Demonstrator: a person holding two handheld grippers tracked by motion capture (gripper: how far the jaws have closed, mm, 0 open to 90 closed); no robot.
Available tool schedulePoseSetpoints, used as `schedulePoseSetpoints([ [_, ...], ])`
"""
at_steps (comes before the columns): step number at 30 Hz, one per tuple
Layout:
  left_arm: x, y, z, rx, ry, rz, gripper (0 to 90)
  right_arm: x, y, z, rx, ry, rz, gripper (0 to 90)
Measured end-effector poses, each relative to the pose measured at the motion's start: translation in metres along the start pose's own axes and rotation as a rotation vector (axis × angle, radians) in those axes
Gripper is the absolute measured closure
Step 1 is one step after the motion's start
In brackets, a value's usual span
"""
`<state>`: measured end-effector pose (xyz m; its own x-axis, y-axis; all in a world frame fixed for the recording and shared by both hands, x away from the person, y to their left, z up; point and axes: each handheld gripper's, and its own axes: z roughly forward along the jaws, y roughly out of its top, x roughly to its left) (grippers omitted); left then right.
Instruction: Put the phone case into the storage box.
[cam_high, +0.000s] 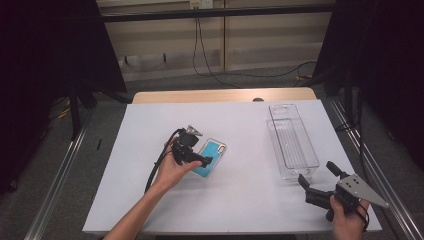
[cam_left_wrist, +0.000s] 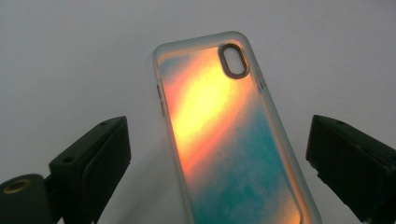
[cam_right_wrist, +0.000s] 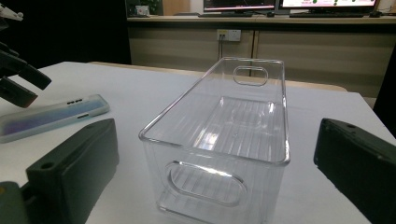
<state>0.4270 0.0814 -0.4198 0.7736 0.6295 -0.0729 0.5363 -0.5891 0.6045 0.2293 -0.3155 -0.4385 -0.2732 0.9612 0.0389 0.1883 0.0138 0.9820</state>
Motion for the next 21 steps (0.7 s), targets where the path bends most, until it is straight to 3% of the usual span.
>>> schedulePoseSetpoints([
  [6,-0.004,-0.001,0.007,0.044,-0.006,-0.012,6.3,0.0,0.0,0.001,0.004,0.003,-0.005,0.0],
  [21,-0.013,0.003,0.028,0.113,-0.003,0.014,6.2,0.001,0.0,0.001,0.006,0.004,-0.009,0.0],
])
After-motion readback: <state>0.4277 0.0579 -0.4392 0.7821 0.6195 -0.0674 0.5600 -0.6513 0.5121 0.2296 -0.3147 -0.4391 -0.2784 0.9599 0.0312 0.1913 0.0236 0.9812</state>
